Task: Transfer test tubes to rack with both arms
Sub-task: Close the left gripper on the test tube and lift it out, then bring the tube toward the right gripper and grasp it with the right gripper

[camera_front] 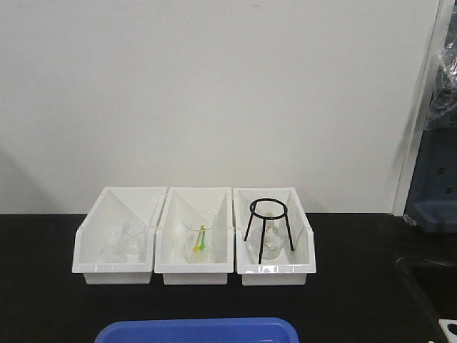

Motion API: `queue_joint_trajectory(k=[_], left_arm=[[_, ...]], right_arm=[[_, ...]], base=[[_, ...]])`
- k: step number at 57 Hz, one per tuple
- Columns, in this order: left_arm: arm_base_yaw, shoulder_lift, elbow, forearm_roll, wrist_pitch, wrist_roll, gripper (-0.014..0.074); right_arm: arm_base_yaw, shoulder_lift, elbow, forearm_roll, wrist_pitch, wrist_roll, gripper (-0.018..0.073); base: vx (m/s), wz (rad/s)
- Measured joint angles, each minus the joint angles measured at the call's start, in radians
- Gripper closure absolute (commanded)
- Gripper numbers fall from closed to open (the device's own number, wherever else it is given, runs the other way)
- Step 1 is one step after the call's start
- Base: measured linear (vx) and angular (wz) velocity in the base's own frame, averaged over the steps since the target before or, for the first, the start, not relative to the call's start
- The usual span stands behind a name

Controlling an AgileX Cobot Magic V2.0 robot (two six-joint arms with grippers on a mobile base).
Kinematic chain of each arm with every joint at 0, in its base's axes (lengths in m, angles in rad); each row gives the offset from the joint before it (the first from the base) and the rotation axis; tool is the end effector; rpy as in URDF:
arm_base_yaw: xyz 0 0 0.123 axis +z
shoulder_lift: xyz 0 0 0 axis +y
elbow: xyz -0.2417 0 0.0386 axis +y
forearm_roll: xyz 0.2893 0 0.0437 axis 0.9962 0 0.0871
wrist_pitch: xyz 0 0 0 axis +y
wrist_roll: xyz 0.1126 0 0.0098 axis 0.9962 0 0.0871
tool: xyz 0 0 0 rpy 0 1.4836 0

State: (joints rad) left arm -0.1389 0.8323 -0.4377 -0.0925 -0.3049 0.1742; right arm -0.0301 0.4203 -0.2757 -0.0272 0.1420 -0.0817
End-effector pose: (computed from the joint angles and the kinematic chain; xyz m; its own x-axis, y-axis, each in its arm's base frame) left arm 0.2606 -0.0333 0.2564 0.0058 0.0858 -0.9963 0.1108 0.9901 0.0859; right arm 0.1983 -0.0064 0.2360 -0.2004 -0.1024 -0.9743 0.0122 0.9942 -0.1070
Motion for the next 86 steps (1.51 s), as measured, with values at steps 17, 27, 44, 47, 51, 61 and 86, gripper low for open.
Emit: queue_joint_trajectory(k=[17, 27, 44, 47, 51, 61, 86], left_arm=[[-0.047, 0.117, -0.074, 0.125, -0.042, -0.387, 0.0601], [-0.136, 0.253, -0.089, 0.367, -0.249, -0.699, 0.0601], [-0.219, 0.584, -0.215, 0.700, -0.558, -1.017, 0.0601], [-0.229, 0.629, -0.234, 0.718, -0.590, -1.035, 0.0601], [-0.244, 0.678, -0.254, 0.727, -0.635, -1.049, 0.0601], [-0.288, 0.740, -0.281, 0.731, -0.682, -1.054, 0.0601], [-0.337, 0.748, -0.285, 0.756, -0.714, -1.054, 0.0601]], right_arm=[[0.147, 0.168, -0.102, 0.013, 0.082, -0.051, -0.0001], [0.323, 0.330, -0.179, 0.036, 0.094, -0.072, 0.0008], [0.599, 0.594, -0.384, 0.034, 0.093, -0.088, 0.0020], [0.630, 0.634, -0.425, 0.034, 0.093, -0.088, 0.0020], [0.663, 0.680, -0.475, 0.034, 0.093, -0.088, 0.0020], [0.721, 0.804, -0.597, 0.027, 0.092, -0.088, 0.0020], [0.728, 1.000, -0.734, 0.011, 0.082, -0.088, 0.0022]], base=[[0.00, 0.00], [0.00, 0.00], [0.00, 0.00], [0.00, 0.00], [0.00, 0.00], [0.00, 0.00], [0.00, 0.00]])
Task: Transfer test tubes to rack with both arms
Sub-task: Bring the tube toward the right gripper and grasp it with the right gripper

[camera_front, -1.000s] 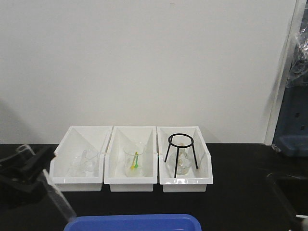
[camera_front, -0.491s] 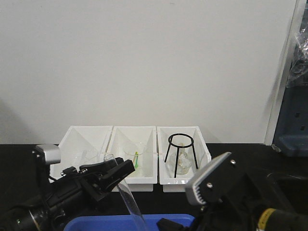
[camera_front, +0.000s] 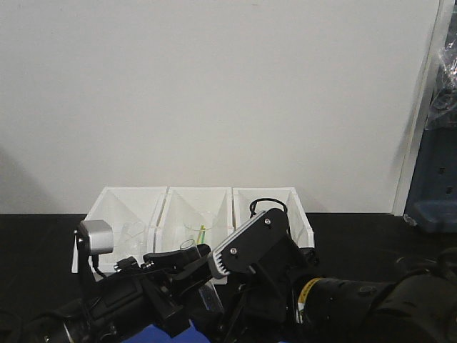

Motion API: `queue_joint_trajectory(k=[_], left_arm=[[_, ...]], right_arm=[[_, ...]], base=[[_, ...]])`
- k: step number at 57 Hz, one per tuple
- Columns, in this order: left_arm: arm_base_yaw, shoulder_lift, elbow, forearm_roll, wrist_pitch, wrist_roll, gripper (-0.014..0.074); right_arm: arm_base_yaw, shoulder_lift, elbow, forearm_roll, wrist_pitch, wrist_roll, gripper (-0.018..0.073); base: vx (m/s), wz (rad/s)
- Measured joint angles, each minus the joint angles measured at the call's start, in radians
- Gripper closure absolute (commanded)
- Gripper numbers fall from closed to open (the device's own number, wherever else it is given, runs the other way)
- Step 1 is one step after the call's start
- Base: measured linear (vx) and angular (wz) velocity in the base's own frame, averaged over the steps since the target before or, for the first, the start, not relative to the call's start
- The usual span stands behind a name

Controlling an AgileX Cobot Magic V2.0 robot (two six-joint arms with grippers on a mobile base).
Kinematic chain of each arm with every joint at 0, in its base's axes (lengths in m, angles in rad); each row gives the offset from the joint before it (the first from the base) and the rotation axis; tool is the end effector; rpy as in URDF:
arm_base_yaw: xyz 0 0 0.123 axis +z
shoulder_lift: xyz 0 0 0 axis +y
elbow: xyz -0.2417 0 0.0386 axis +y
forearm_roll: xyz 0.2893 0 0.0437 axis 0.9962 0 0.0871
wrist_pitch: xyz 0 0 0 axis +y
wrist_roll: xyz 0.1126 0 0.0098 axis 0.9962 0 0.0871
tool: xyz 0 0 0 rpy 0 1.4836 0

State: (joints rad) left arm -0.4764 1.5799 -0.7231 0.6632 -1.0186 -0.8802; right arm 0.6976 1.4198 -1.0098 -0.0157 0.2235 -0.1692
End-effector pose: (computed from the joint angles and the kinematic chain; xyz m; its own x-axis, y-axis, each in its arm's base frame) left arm 0.2915 -0.2171 0.1875 -0.2944 -0.3002 -0.9073 0.8087 0.4277 -0.4039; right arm 0.2923 0.2445 0.2338 -0.2740 -0.4690 -0.8396 -0.7023 0.6940 -0.1585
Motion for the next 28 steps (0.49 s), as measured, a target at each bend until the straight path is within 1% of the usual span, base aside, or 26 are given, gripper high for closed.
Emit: queue_joint_trajectory(k=[7, 13, 17, 28], left_arm=[[0.000, 0.000, 0.000, 0.043, 0.000, 0.000, 0.0601], [-0.001, 0.000, 0.000, 0.058, 0.000, 0.000, 0.0601], [-0.004, 0.000, 0.000, 0.061, 0.000, 0.000, 0.0601], [-0.006, 0.000, 0.000, 0.062, -0.001, 0.000, 0.0601]], right_arm=[[0.000, 0.027, -0.008, -0.003, -0.016, 0.000, 0.0035], [0.000, 0.033, -0.008, -0.004, -0.023, 0.000, 0.0062], [0.000, 0.033, -0.008, -0.004, -0.024, 0.000, 0.0094], [0.000, 0.034, -0.008, -0.004, -0.024, 0.000, 0.0218]], base=[[0.00, 0.00], [0.00, 0.00], [0.00, 0.00], [0.00, 0.00]])
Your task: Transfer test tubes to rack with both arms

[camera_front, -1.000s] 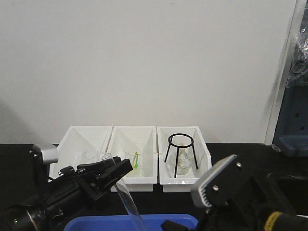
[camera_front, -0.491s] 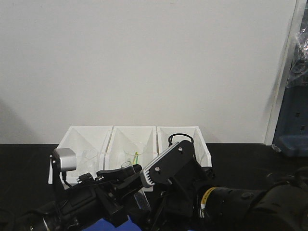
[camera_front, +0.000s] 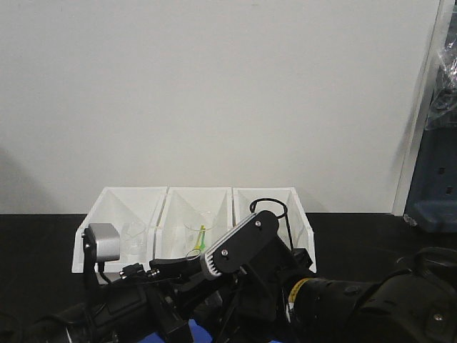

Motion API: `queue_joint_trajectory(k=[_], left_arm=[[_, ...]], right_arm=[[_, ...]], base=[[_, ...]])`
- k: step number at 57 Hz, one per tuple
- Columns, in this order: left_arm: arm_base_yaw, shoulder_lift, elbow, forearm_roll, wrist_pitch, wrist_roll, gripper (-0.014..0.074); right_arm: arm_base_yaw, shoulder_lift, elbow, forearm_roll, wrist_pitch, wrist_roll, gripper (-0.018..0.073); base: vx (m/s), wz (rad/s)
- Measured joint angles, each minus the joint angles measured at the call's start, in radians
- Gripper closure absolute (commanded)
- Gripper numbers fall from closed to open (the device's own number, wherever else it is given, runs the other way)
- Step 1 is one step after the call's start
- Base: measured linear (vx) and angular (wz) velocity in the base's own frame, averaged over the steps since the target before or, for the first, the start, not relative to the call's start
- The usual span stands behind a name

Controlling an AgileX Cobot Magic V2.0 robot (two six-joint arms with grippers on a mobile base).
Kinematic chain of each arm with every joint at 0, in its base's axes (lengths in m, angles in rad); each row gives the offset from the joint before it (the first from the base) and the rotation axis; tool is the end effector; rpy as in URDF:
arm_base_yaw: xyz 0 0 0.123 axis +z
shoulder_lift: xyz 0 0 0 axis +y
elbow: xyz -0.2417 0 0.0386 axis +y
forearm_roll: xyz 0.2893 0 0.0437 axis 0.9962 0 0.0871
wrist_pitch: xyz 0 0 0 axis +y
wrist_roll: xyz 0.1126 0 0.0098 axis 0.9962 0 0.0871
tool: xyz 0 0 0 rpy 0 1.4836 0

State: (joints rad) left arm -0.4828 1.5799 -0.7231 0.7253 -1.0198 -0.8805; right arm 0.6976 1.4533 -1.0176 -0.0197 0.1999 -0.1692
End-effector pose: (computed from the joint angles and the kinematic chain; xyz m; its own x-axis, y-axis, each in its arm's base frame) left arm 0.2856 -0.2218 0.1849 -0.2891 -0.2502 -0.9240 0.8376 0.4013 -0.3707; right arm 0.2970 0.2484 0.2261 -0.2725 -0.4730 -0.8379 -0.7033 0.6922 -0.1619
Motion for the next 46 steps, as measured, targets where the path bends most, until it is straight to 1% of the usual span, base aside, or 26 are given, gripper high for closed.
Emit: queue_joint_trajectory(k=[20, 30, 38, 46], left_arm=[[0.000, 0.003, -0.002, 0.003, -0.046, 0.000, 0.0599], [0.000, 0.003, -0.002, 0.003, -0.050, 0.000, 0.0577], [0.000, 0.003, -0.002, 0.002, -0.051, 0.000, 0.0514], [0.000, 0.003, -0.002, 0.002, -0.051, 0.000, 0.0407]], right_arm=[[0.008, 0.002, 0.000, 0.000, -0.002, -0.003, 0.0472], [0.008, 0.002, 0.000, 0.000, -0.002, -0.003, 0.0573], [0.008, 0.002, 0.000, 0.001, -0.007, -0.003, 0.0571], [0.008, 0.002, 0.000, 0.001, -0.007, -0.003, 0.0571]], base=[[0.00, 0.00], [0.00, 0.00], [0.00, 0.00], [0.00, 0.00]])
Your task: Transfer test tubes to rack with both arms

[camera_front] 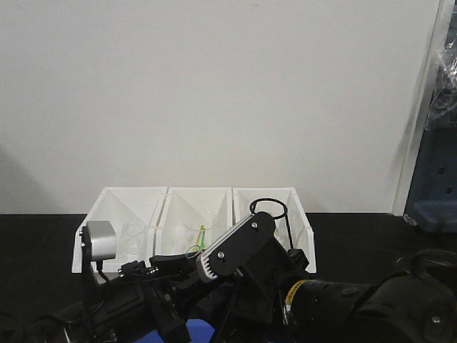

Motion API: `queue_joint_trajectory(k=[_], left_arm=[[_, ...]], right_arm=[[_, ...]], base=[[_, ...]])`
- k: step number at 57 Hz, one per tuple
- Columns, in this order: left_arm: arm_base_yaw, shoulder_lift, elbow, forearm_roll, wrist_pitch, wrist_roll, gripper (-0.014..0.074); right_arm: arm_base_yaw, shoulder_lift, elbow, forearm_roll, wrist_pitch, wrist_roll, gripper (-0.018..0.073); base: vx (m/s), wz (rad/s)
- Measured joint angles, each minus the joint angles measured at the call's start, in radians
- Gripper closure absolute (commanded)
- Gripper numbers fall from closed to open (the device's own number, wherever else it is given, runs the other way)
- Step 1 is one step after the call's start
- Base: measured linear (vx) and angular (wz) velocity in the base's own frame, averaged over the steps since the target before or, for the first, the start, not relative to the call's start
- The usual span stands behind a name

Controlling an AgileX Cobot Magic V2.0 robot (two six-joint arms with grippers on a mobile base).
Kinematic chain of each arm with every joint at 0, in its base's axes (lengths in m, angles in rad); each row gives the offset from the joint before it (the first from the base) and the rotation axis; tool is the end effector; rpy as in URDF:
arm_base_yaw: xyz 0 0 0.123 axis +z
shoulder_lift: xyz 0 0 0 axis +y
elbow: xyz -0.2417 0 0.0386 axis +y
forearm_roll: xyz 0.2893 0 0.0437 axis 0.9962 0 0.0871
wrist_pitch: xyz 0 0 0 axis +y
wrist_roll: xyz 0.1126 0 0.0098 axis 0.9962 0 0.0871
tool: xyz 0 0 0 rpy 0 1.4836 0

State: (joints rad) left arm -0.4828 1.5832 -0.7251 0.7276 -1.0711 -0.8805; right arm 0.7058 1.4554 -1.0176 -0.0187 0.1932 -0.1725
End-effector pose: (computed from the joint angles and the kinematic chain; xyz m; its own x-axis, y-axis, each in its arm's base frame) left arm 0.2832 -0.2229 0.1893 -0.2751 -0.2768 -0.9207 0.8559 0.3657 -0.3657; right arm 0.2954 0.2512 0.2260 -0.2640 -0.4742 -0.8399 -0.7093 0.6856 -0.1642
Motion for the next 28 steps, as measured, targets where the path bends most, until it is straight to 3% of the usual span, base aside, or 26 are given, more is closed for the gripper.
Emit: queue_joint_trajectory(k=[15, 28], left_arm=[[0.000, 0.000, 0.000, 0.001, -0.014, 0.000, 0.0176], [0.000, 0.000, 0.000, 0.009, -0.033, 0.000, 0.0155]], right_arm=[[0.000, 0.000, 0.000, 0.000, -0.003, 0.005, 0.0570], [-0.001, 0.001, 0.000, 0.000, -0.010, 0.011, 0.0570]], base=[[0.00, 0.00], [0.00, 0.00]])
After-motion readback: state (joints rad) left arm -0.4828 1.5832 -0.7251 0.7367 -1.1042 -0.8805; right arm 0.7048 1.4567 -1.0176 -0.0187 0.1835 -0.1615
